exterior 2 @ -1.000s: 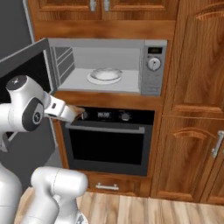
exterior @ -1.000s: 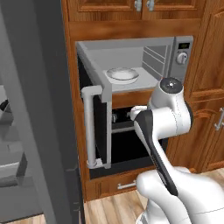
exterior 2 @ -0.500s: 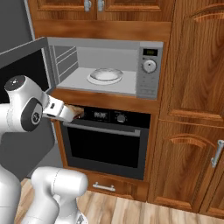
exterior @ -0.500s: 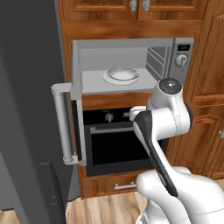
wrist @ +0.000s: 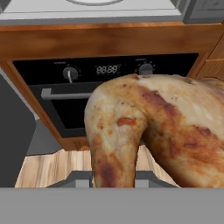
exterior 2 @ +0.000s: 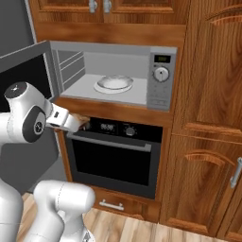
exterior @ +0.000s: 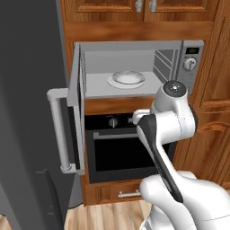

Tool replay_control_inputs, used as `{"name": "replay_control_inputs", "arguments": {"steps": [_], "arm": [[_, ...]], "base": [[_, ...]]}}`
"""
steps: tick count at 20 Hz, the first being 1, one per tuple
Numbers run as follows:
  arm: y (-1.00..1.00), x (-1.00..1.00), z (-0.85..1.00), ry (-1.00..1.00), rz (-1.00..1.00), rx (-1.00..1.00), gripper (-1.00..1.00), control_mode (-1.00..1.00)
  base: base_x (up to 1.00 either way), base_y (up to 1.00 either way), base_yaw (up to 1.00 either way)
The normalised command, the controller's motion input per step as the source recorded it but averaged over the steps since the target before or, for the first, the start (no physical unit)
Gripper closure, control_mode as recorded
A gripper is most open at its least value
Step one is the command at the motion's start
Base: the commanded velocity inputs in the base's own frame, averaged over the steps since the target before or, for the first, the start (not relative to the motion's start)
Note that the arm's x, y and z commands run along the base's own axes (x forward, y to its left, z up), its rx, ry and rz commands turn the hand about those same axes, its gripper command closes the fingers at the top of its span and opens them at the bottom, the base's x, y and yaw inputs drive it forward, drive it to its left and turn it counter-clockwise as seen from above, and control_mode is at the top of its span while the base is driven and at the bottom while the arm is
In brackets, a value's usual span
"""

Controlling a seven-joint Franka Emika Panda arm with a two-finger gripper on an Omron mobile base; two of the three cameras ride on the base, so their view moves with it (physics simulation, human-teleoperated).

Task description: Transport the chicken drumstick from the fridge to the microwave and turn on the microwave.

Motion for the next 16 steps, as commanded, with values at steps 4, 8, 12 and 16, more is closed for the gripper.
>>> {"name": "replay_control_inputs", "arguments": {"steps": [4, 8, 12, 16], "arm": [[0.0, 0.0, 0.0, 0.0, 0.0, 0.0, 1.0, 1.0], [0.0, 0.0, 0.0, 0.0, 0.0, 0.0, 1.0, 1.0], [0.0, 0.0, 0.0, 0.0, 0.0, 0.0, 1.0, 1.0], [0.0, 0.0, 0.0, 0.0, 0.0, 0.0, 1.0, 1.0]], "base": [[0.4, 0.03, 0.0], [0.2, -0.01, 0.0], [0.01, -0.01, 0.0], [0.0, 0.0, 0.0]]}}
